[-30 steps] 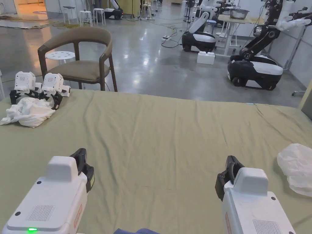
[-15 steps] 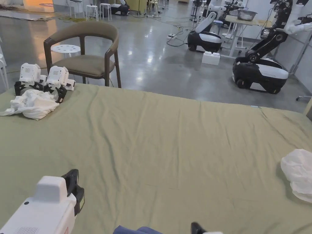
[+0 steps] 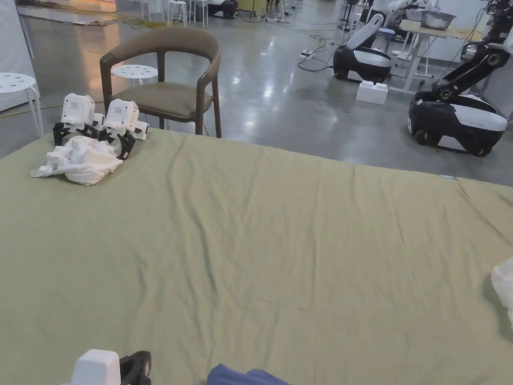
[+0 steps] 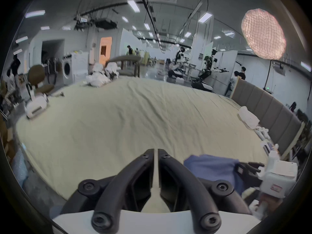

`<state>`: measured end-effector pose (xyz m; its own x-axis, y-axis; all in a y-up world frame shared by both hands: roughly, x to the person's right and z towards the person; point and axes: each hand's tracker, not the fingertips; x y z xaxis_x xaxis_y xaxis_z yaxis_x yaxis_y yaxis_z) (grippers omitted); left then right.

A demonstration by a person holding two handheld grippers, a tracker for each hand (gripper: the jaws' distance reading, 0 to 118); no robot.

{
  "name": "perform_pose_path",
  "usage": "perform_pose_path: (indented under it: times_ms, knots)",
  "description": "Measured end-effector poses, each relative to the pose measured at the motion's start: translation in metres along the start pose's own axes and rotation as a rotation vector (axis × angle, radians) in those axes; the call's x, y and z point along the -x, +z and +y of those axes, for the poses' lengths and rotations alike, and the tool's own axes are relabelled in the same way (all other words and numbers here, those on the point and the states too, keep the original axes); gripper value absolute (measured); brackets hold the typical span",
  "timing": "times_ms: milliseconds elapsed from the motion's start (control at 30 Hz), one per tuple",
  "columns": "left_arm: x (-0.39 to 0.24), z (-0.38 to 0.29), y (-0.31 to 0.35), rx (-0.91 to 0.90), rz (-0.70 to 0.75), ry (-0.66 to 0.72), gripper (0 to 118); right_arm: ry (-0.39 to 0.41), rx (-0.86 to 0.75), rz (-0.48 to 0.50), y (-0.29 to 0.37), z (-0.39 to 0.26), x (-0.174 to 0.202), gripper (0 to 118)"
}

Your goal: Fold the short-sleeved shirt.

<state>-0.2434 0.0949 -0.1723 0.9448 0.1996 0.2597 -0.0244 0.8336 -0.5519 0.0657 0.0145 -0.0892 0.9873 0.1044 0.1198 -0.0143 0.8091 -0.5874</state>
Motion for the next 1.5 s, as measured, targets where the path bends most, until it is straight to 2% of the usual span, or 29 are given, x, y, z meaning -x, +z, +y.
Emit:
perform_pose_path:
  times_ms: [200, 267, 400, 467, 567, 700, 767, 900, 1000, 1067, 1167, 1300, 1367, 1500]
  knots:
    - [0.020, -0.004, -0.028, 0.225, -0.225, 0.144, 67, -0.033, -0.004, -0.009, -0.002, -0.001, -0.005, 0]
    - [0.023, -0.007, -0.039, 0.277, -0.292, 0.174, 69, -0.043, -0.006, -0.015, -0.003, -0.003, -0.007, 0]
    - [0.032, -0.013, -0.074, 0.407, -0.423, 0.269, 86, -0.048, -0.003, -0.014, -0.003, -0.006, -0.008, 0]
    - [0.037, -0.018, -0.096, 0.470, -0.523, 0.341, 88, -0.044, -0.002, -0.011, -0.005, -0.008, -0.009, 0]
    - [0.037, -0.025, -0.128, 0.599, -0.588, 0.429, 88, -0.047, -0.002, -0.006, -0.004, -0.008, -0.010, 0]
    - [0.023, -0.031, -0.150, 0.680, -0.745, 0.526, 86, -0.051, -0.002, -0.005, -0.004, -0.008, -0.012, 0]
    - [0.014, -0.035, -0.158, 0.741, -0.795, 0.517, 80, -0.056, -0.001, -0.003, -0.004, -0.008, -0.013, 0]
    - [0.001, -0.044, -0.165, 0.737, -0.750, 0.426, 38, -0.053, 0.003, 0.000, -0.004, -0.008, -0.014, 0]
    - [0.006, -0.053, -0.168, 0.716, -0.779, 0.498, 20, -0.053, 0.004, 0.002, -0.004, -0.009, -0.016, 0]
    - [0.007, -0.054, -0.161, 0.698, -0.802, 0.537, 18, -0.050, 0.003, 0.005, -0.003, -0.009, -0.016, 0]
    - [0.005, -0.052, -0.151, 0.658, -0.801, 0.508, 17, -0.041, 0.003, 0.003, -0.003, -0.008, -0.015, 0]
    - [0.010, -0.032, -0.134, 0.623, -0.840, 0.533, 17, -0.071, -0.009, 0.033, 0.007, 0.009, -0.024, 0]
    - [0.016, -0.017, -0.122, 0.595, -0.856, 0.509, 17, -0.048, -0.063, -0.013, 0.015, 0.025, -0.031, 0]
    - [0.053, 0.020, -0.106, 0.594, -0.798, 0.456, 17, -0.058, -0.122, -0.035, 0.024, 0.070, -0.056, 0]
